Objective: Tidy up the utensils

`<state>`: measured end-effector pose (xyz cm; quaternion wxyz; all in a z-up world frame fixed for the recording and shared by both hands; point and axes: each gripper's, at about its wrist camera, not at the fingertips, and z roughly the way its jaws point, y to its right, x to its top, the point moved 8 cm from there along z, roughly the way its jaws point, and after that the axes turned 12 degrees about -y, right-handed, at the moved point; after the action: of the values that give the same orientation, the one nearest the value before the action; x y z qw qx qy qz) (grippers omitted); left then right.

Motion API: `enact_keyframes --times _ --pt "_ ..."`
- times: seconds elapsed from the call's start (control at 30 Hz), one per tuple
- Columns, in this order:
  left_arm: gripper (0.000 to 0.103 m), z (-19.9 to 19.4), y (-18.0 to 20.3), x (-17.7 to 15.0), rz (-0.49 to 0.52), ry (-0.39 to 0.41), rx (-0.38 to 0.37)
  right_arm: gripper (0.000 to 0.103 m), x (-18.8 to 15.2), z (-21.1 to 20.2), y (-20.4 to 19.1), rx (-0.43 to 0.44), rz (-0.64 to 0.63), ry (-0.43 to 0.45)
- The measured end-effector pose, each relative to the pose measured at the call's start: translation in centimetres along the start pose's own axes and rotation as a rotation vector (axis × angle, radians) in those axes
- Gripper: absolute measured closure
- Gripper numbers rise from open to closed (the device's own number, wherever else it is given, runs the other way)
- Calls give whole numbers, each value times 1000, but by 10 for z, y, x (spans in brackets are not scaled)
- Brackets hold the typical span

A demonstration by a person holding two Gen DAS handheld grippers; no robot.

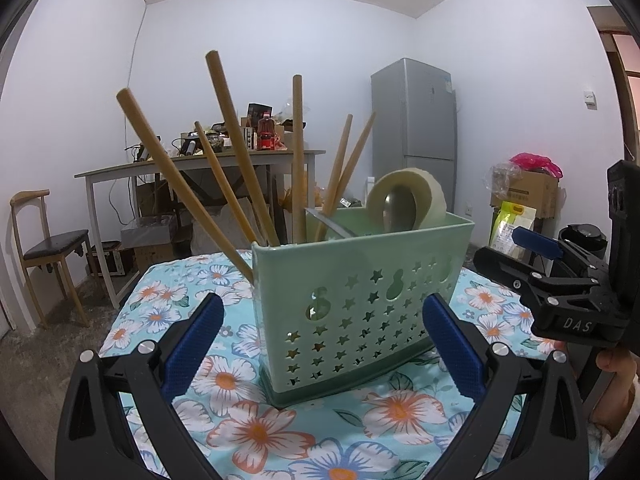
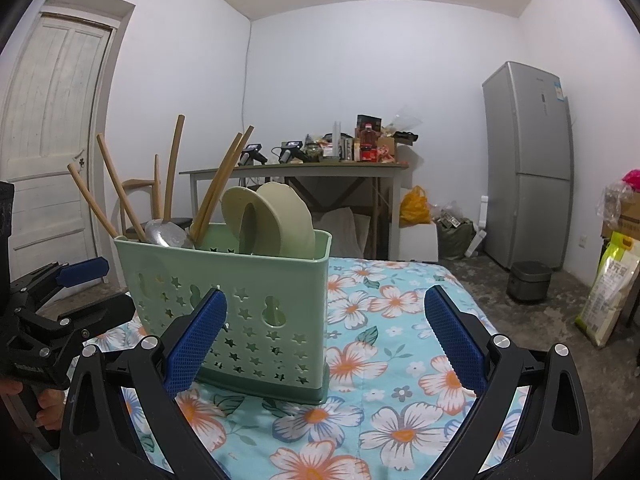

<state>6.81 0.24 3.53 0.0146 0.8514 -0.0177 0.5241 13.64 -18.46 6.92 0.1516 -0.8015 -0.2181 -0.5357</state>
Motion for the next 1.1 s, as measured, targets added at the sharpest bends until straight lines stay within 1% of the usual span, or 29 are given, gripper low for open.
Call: enact_keyframes --times 0.73,1.1 --pt "5 0 2 -2 17 0 8 8 1 -1 4 -7 0 -5" --pt "5 0 3 -2 9 -6 7 8 1 0 5 -7 4 -9"
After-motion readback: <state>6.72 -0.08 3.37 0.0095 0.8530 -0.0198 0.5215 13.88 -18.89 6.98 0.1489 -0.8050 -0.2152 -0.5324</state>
